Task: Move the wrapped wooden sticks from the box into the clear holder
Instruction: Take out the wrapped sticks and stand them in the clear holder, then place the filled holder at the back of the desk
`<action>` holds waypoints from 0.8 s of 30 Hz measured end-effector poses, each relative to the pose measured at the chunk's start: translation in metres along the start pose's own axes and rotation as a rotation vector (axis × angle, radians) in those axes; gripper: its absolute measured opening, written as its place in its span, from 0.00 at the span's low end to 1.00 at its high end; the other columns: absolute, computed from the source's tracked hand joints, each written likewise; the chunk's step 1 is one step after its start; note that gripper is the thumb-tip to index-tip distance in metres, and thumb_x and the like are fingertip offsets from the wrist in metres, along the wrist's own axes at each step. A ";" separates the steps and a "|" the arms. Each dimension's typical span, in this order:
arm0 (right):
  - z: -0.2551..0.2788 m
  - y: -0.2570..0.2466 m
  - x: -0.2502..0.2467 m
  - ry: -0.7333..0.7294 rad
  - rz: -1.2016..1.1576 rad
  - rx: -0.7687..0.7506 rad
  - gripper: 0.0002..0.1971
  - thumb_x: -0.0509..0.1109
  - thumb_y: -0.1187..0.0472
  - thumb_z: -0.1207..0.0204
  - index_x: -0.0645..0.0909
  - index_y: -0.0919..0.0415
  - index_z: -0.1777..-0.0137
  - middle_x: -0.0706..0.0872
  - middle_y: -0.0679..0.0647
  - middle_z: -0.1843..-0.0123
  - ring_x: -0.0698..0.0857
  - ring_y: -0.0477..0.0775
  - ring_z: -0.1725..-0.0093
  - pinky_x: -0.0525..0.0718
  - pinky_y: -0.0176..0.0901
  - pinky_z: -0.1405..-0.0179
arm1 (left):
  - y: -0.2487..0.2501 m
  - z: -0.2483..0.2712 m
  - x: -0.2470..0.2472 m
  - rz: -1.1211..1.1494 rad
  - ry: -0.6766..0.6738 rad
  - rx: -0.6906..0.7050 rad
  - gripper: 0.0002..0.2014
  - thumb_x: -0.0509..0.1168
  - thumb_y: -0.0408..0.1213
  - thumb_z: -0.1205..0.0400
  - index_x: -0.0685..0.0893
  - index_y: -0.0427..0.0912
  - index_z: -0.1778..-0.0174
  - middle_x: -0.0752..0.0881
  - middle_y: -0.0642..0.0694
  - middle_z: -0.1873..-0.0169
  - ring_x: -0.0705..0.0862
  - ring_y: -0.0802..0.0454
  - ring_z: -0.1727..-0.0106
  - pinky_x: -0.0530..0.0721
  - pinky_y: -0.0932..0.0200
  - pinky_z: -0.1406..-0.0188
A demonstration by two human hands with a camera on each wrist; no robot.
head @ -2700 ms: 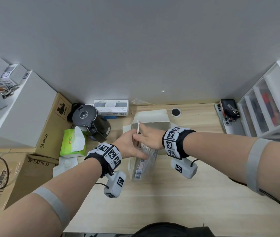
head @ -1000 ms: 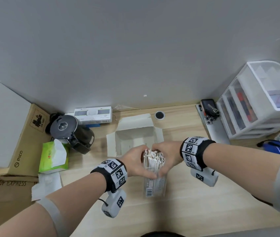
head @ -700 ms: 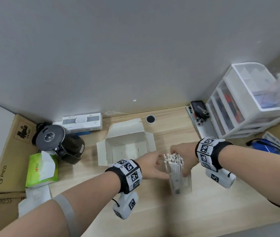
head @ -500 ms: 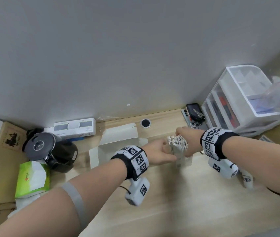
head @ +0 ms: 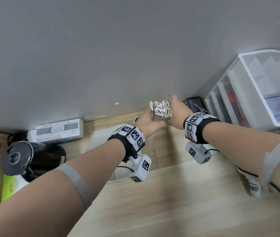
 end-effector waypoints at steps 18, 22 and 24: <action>0.014 -0.004 -0.005 0.130 -0.025 0.203 0.33 0.76 0.59 0.29 0.65 0.68 0.28 0.77 0.63 0.33 0.80 0.65 0.37 0.79 0.49 0.46 | -0.037 0.007 -0.053 0.089 0.222 -0.132 0.30 0.67 0.41 0.31 0.78 0.40 0.31 0.86 0.42 0.42 0.88 0.39 0.42 0.86 0.45 0.37; 0.030 -0.016 0.024 -0.049 -0.185 0.256 0.23 0.70 0.57 0.23 0.66 0.63 0.33 0.80 0.55 0.57 0.83 0.58 0.59 0.77 0.42 0.67 | -0.083 0.036 -0.099 0.031 0.404 -0.137 0.11 0.67 0.33 0.21 0.83 0.40 0.43 0.86 0.46 0.51 0.85 0.46 0.47 0.78 0.58 0.51; 0.039 -0.021 0.036 -0.036 -0.262 0.305 0.29 0.69 0.53 0.23 0.64 0.65 0.28 0.83 0.57 0.53 0.85 0.60 0.54 0.81 0.43 0.66 | -0.108 0.053 -0.120 0.016 0.458 -0.161 0.08 0.67 0.32 0.20 0.84 0.40 0.45 0.85 0.46 0.54 0.84 0.45 0.48 0.75 0.60 0.52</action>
Point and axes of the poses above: each hand's wrist, its own z-axis away from the middle knuckle, its own x-axis out of the palm, y = z × x, the point moved 6 cm from there along -z, towards the middle knuckle
